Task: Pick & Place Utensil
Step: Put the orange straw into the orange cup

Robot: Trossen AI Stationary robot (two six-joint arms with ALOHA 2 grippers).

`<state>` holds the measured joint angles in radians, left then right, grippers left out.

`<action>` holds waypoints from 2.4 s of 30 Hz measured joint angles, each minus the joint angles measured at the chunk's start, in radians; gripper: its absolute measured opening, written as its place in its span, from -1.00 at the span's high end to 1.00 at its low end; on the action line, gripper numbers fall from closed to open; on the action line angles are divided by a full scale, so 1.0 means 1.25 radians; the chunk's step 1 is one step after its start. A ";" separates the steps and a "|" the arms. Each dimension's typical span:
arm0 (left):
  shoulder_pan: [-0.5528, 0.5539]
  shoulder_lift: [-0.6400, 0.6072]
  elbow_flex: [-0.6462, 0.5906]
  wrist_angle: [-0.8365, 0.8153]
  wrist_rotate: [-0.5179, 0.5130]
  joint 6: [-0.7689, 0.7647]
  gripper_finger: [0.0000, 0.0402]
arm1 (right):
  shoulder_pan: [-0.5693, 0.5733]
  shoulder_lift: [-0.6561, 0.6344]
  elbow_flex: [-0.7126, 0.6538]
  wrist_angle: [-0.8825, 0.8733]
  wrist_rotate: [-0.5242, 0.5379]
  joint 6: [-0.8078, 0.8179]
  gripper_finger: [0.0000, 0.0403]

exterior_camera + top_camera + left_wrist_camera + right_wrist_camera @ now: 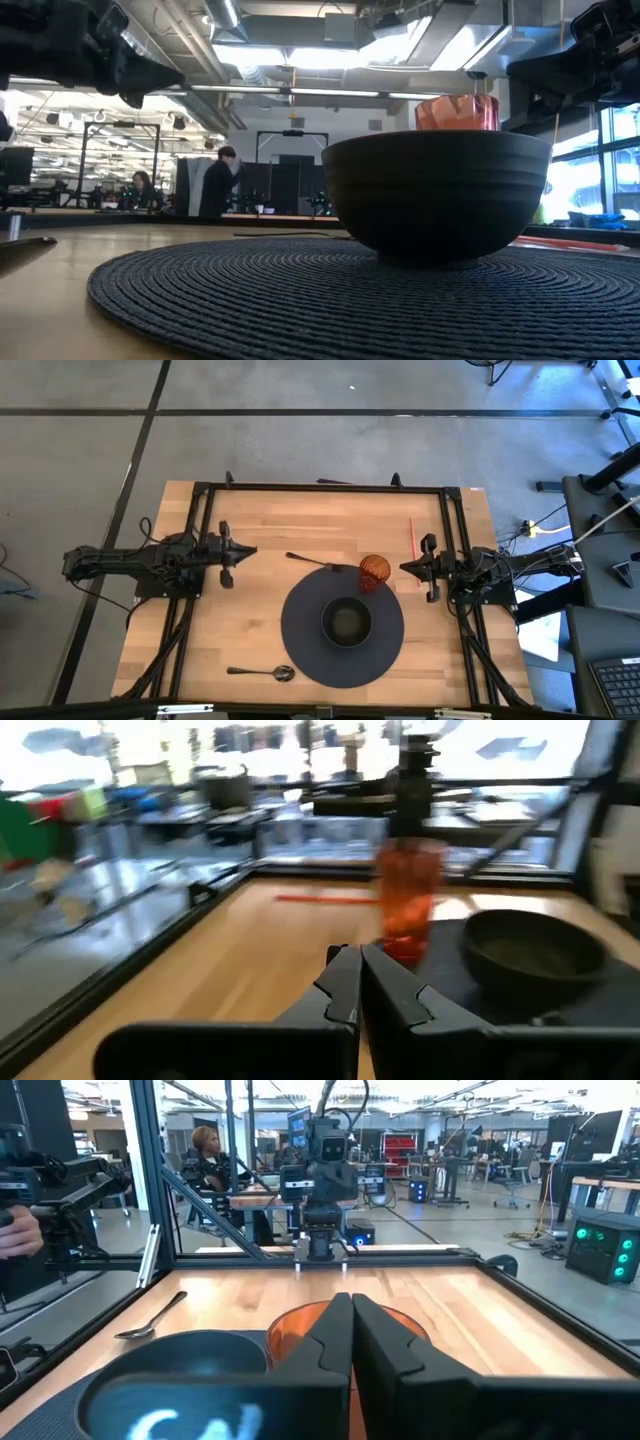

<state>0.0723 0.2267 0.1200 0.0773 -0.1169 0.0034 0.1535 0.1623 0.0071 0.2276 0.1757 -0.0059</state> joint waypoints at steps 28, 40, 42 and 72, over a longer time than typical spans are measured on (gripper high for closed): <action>0.000 0.000 0.000 0.000 0.046 0.008 0.99 | 0.000 0.000 0.000 0.012 -0.009 0.061 0.90; 0.000 0.000 0.000 0.000 0.044 0.038 0.98 | 0.000 0.000 0.000 0.050 0.026 -0.015 0.90; 0.000 0.000 0.000 0.000 0.044 0.037 0.98 | 0.000 0.000 0.000 0.056 0.041 -0.017 0.90; 0.000 0.000 0.000 -0.004 0.024 0.027 0.97 | -0.048 0.375 0.577 -0.852 0.423 0.421 0.97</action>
<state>0.0723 0.2268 0.1204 0.0723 -0.0868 0.0371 0.0935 0.6311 0.7278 -0.8378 0.7050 0.5205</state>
